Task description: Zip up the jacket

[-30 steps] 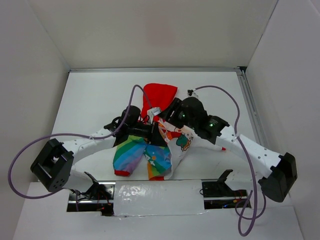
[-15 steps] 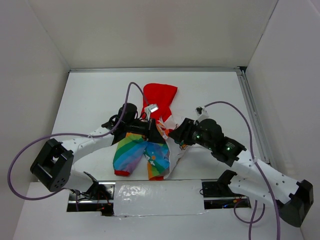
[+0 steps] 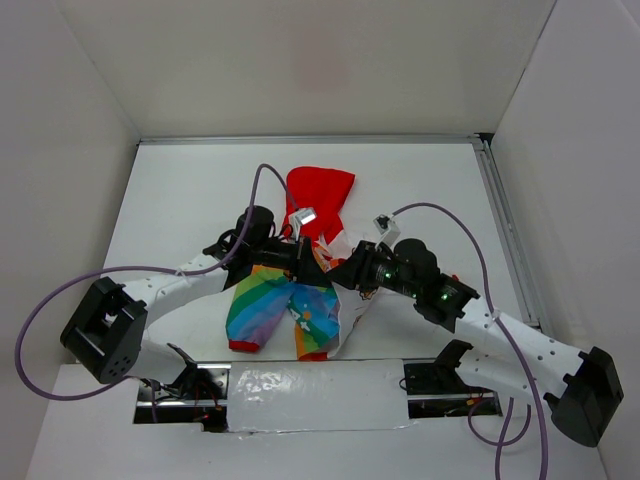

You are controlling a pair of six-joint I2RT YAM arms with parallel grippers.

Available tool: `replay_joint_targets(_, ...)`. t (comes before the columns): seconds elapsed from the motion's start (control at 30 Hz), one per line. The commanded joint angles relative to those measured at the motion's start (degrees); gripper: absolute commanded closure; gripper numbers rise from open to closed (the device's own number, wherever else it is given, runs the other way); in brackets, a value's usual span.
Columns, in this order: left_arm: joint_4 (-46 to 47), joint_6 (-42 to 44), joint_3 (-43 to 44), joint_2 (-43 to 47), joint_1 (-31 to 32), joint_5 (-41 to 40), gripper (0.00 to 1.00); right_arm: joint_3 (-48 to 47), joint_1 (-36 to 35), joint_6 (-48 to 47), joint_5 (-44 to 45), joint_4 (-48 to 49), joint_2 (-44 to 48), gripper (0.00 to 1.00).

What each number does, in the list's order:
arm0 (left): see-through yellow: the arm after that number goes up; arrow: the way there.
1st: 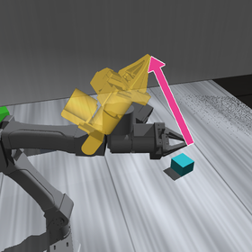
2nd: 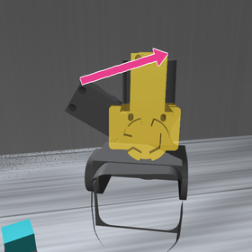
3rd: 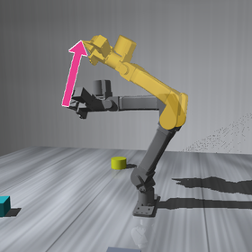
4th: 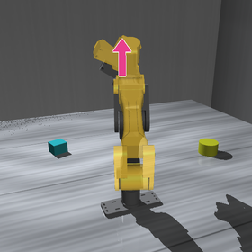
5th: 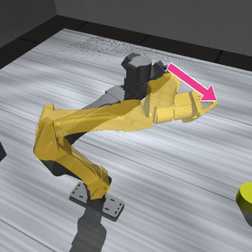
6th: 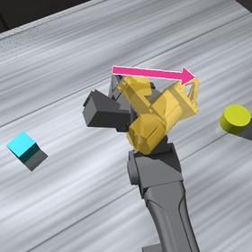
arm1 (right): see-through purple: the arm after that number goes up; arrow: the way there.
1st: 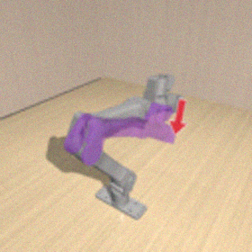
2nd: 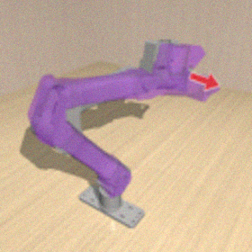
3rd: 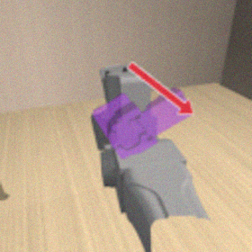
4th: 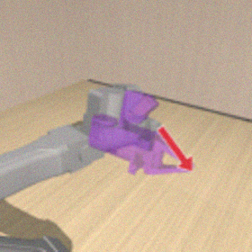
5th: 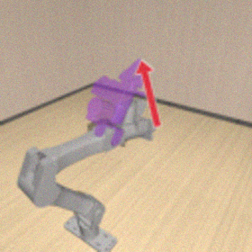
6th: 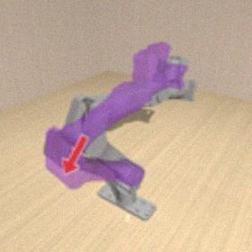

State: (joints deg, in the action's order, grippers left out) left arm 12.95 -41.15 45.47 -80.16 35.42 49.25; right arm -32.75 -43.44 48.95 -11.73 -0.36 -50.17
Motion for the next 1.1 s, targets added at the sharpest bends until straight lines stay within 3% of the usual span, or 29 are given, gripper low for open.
replay_joint_targets(0.0, 3.6, -1.2, 1.7, 1.7, -0.2, 0.4, 1.00, 0.1, 0.1, -0.9, -2.6, 4.8, 0.2, 0.60)
replay_joint_targets(0.2, 3.7, -1.5, 1.7, 2.3, -0.3, 0.1, 1.00, 0.8, 0.1, -1.5, -3.5, 5.5, 0.3, 0.69)
replay_joint_targets(0.43, 4.1, -1.2, 1.5, 2.6, -0.3, 1.6, 1.00, -0.1, 0.1, -3.9, -1.9, 5.1, -0.3, 0.99)
replay_joint_targets(0.63, 0.0, 0.2, 2.9, 3.3, -0.3, -0.8, 1.00, -0.3, 0.1, -6.3, 0.3, 3.1, -0.2, 1.00)
replay_joint_targets(0.67, -1.1, 0.5, 3.0, 3.4, -0.3, -0.9, 0.97, 0.1, 0.1, -6.8, 0.6, 3.2, 0.7, 1.00)
replay_joint_targets(0.73, -2.8, 1.3, 3.4, 4.1, -0.4, -1.7, 0.67, 0.6, 0.2, -7.9, 1.4, 2.0, 1.6, 1.00)
replay_joint_targets(0.77, -4.8, 1.5, 3.4, 4.7, -0.4, -2.6, 0.37, 0.5, 0.1, -9.3, 2.5, 1.1, 2.4, 1.00)
replay_joint_targets(0.8, -5.7, 1.8, 3.3, 5.5, -0.5, -3.8, 0.32, 0.4, 0.0, -9.7, 2.9, -0.9, 2.7, 1.00)
replay_joint_targets(0.93, -9.1, 3.1, 1.4, 9.9, -2.8, -7.8, 0.27, 1.5, 0.1, -11.4, 3.8, -2.5, 4.9, 1.00)
replay_joint_targets(1.0, -9.9, 3.1, 0.3, 12.2, -4.5, -8.5, 0.14, 2.0, 0.1, -12.4, 3.0, -2.7, 5.9, 1.00)
replay_joint_targets(1.07, -9.0, 3.2, -0.3, 13.0, -7.3, -7.1, 0.14, 2.3, 0.1, -13.3, 2.2, -2.4, 6.6, 1.00)
